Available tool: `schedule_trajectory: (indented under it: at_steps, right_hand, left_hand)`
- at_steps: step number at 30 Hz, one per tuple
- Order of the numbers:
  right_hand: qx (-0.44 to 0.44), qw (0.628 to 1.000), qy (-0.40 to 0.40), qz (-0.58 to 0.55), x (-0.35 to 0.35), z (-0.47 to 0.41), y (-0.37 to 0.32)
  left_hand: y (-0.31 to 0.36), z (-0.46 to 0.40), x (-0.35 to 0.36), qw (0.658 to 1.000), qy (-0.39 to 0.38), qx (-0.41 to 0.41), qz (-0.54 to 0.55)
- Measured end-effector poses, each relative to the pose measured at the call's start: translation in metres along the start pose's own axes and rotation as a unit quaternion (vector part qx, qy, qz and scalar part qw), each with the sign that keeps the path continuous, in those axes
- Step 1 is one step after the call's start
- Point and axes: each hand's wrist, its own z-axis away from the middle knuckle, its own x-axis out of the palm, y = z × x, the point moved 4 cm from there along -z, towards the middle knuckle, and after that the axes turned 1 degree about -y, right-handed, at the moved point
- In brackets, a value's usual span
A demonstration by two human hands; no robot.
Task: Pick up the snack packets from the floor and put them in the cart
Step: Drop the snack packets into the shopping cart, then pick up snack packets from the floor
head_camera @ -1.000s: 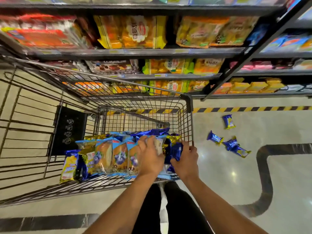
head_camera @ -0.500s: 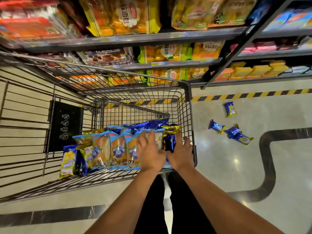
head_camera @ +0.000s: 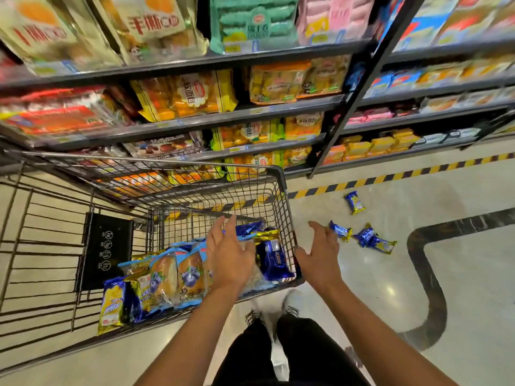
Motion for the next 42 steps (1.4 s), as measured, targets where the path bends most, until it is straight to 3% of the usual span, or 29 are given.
schedule_trajectory:
  at_steps: [9,15,19,32,42]
  right_hand:
    - [-0.031,0.989,0.109,0.093,-0.086,0.01,0.009]
    - [-0.074,0.971,0.156,0.164,-0.151,0.015,0.04]
    - [-0.055,0.969,0.168,0.171,-0.189,0.027,0.089]
    - [0.068,0.976,0.158,0.135,-0.295,0.066,0.282]
    - [0.141,0.972,0.174,0.077,-0.347,0.08,0.362]
  left_hand:
    - [0.111,0.027,0.01,0.986,-0.021,0.147,-0.077]
    - [0.174,0.055,0.035,0.955,-0.011,0.247,-0.166]
    - [0.206,0.092,0.072,0.922,-0.008,0.296,-0.249]
    - [0.284,0.187,0.228,0.857,-0.076,0.342,-0.379]
    - [0.335,0.203,0.297,0.862,-0.112,0.353,-0.345]
